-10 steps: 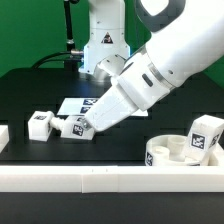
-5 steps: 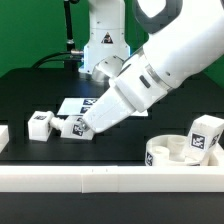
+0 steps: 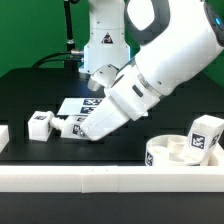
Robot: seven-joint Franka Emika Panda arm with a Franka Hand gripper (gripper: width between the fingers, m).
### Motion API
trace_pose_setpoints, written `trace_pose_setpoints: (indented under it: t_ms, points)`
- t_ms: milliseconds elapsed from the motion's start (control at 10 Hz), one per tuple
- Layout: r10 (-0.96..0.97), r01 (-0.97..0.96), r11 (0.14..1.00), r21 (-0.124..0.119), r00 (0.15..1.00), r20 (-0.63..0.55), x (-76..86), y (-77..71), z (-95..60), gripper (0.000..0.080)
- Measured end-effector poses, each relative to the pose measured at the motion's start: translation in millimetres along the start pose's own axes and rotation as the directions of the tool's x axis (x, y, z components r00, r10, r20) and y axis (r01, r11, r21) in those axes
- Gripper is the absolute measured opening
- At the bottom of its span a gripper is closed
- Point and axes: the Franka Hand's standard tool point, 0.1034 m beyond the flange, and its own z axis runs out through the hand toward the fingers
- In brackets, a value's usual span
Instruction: Assemble stool
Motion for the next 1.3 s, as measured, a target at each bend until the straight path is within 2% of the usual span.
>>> trace_pose_setpoints:
  t_ms: [100,200,300,400,700,800,1100,1200,1300]
  points:
    - [0.002,-0.002,1.0,0.003,1.0,0.001,-1.0,0.2,1.6,0.0649]
    - [0.002,-0.002,1.0,0.004,1.0,0.001,-1.3,0.2,2.2,0.0541]
    - [0.003,-0.003,1.0,0.004,1.0,0.001,-1.3,0.4,2.1,0.04]
    - [0.004,-0.004,1.0,0.002,1.0,0.0,-1.3,1.5,1.1,0.0335]
    - [0.011,-0.011,1.0,0.004,1.0,0.007,-2.8,6.2,-5.2,0.0335]
    - [0.016,-0.016,1.0,0.012,1.0,0.027,-3.4,7.6,-14.1,0.0335]
    - [0.072,-0.072,0.997,0.009,0.995,0.066,11.1,3.9,-68.1,0.0335]
    - [0.066,-0.065,0.998,-0.011,0.997,0.034,12.4,8.7,-84.6,0.0335]
    - [0.071,-0.072,0.997,-0.027,0.997,-0.016,6.2,16.5,-92.7,0.0337]
